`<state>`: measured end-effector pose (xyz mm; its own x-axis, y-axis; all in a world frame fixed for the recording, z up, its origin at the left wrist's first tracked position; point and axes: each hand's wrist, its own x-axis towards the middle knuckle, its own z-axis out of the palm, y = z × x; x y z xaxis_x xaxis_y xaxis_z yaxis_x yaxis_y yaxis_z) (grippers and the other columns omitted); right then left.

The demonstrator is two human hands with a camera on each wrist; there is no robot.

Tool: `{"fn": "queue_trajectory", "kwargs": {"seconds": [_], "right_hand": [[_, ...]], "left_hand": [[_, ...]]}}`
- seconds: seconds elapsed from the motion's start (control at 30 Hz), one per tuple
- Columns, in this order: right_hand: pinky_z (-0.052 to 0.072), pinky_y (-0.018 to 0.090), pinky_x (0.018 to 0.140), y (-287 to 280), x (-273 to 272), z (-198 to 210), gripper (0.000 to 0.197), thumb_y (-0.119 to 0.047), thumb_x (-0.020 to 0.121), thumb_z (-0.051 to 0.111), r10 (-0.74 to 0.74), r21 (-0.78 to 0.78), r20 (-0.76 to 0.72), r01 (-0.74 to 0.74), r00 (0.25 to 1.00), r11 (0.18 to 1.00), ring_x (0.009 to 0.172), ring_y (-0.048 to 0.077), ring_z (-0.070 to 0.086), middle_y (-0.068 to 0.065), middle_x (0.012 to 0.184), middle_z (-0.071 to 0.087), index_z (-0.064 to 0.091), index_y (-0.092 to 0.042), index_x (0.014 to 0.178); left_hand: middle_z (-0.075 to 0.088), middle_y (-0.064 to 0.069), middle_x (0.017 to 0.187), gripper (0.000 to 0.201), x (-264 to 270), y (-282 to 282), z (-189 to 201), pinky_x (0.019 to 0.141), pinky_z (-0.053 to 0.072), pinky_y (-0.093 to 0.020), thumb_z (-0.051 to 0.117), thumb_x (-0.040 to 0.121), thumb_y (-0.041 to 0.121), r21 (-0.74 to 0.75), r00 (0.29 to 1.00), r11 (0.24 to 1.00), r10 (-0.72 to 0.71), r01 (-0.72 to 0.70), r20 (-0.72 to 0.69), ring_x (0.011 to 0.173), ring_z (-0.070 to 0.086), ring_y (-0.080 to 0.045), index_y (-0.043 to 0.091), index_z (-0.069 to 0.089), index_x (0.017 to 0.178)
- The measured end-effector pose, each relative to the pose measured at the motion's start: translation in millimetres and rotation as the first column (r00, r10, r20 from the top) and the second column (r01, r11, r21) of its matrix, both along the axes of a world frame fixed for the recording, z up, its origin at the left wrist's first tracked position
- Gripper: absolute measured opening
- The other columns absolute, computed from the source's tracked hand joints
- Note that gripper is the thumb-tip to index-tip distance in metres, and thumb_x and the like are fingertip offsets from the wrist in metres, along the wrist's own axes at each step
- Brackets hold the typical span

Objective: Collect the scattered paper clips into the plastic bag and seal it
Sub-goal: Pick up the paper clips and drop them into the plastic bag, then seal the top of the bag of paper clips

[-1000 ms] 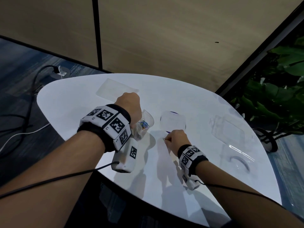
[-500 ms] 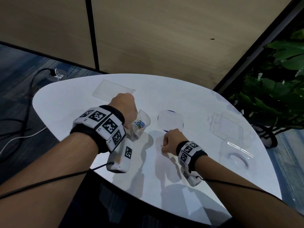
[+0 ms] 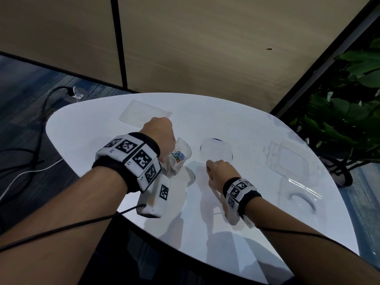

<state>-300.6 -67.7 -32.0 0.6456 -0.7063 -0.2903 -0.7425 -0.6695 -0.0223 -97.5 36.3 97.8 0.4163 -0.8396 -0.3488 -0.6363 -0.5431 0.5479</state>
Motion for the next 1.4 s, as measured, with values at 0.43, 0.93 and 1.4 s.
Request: {"fn": "queue_trajectory", "kwargs": {"seconds": [0.43, 0.93, 1.4], "right_hand": [[0.06, 0.04, 0.067, 22, 52, 95, 0.019, 0.011, 0.077, 0.065, -0.674, 0.755, 0.623, -0.077, 0.396, 0.652, 0.059, 0.028, 0.065, 0.019, 0.069, 0.067, 0.064, -0.003, 0.089], [0.054, 0.031, 0.072, 41, 44, 93, 0.017, -0.039, 0.087, 0.064, 0.132, 0.152, 0.516, -0.242, 0.846, 0.958, 0.066, 0.007, 0.064, -0.009, 0.07, 0.072, 0.069, -0.025, 0.079], [0.045, 0.019, 0.045, 49, 65, 83, 0.015, -0.029, 0.089, 0.068, -0.351, 0.515, 0.594, -0.007, 0.724, 0.857, 0.037, 0.008, 0.052, 0.002, 0.063, 0.071, 0.07, -0.015, 0.087]], "left_hand": [[0.074, -0.02, 0.094, 0.018, 0, -4, -6, 0.082, 0.063, -0.043, 0.062, 0.089, 0.004, -0.017, 1.0, 1.0, -0.005, 0.005, -0.014, 0.087, 0.075, -0.037, 0.0, 0.07, 0.105], [0.074, -0.01, 0.087, 0.034, 7, 16, -2, 0.077, 0.064, -0.039, 0.052, 0.091, -0.005, -0.161, 0.98, 0.987, -0.057, 0.026, -0.192, 0.079, 0.076, -0.026, 0.009, 0.066, 0.119], [0.078, -0.005, 0.078, 0.014, 22, 21, -26, 0.08, 0.064, -0.039, 0.069, 0.09, 0.017, -0.072, 0.976, 0.983, -0.179, 0.171, -0.125, 0.075, 0.078, -0.018, 0.007, 0.078, 0.093]]}}
